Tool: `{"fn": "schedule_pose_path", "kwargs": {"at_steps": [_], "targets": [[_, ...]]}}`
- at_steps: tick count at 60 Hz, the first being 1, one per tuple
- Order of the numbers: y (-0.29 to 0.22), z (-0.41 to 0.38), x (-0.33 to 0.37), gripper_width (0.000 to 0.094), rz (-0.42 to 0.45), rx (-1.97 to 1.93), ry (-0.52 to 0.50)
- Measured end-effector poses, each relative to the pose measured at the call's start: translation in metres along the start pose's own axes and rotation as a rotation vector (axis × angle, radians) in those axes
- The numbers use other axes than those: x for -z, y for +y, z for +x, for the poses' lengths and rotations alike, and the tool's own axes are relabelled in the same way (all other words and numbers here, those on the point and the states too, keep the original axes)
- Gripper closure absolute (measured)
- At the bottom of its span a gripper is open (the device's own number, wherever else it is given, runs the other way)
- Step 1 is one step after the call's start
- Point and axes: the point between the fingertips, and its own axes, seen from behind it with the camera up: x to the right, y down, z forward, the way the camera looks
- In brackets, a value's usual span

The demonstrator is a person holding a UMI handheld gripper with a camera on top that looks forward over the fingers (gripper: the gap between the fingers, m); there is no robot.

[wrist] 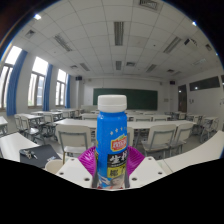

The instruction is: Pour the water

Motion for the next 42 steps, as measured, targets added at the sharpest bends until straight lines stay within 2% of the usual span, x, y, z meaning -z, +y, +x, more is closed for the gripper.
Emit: {"fn": "schedule_pose_path", "kwargs": {"at_steps": [5, 9, 14, 15, 19, 21, 26, 27, 30, 33, 36, 42], "targets": [[0.018, 0.011, 0.005, 0.0580, -0.049, -0.059, -0.045], [0.053, -0.002, -0.015, 0.0579, -0.086, -0.051, -0.036], [0.067, 0.029, -0.003, 0.0574, -0.142, 0.003, -0.028], [0.064, 0.018, -0.013, 0.0579, -0.117, 0.002, -0.028], [0.071, 0.020, -0.027, 0.0579, -0.137, -0.020, -0.031], [0.068, 0.026, -0.009, 0.0577, -0.149, -0.020, -0.031], [0.066, 0.025, -0.006, 0.0439, -0.161, 0.007, -0.032], [0.069, 0.026, -0.032, 0.0405, -0.168, 0.011, -0.035], [0.072, 0.024, -0.010, 0.0320, -0.202, 0.030, -0.040], [0.077, 0.028, 0.001, 0.0077, -0.247, 0.029, -0.035], [0.073, 0.034, -0.003, 0.0121, -0.228, 0.005, -0.044], [0.065, 0.032, 0.041, 0.0088, -0.173, -0.083, -0.059]]}}
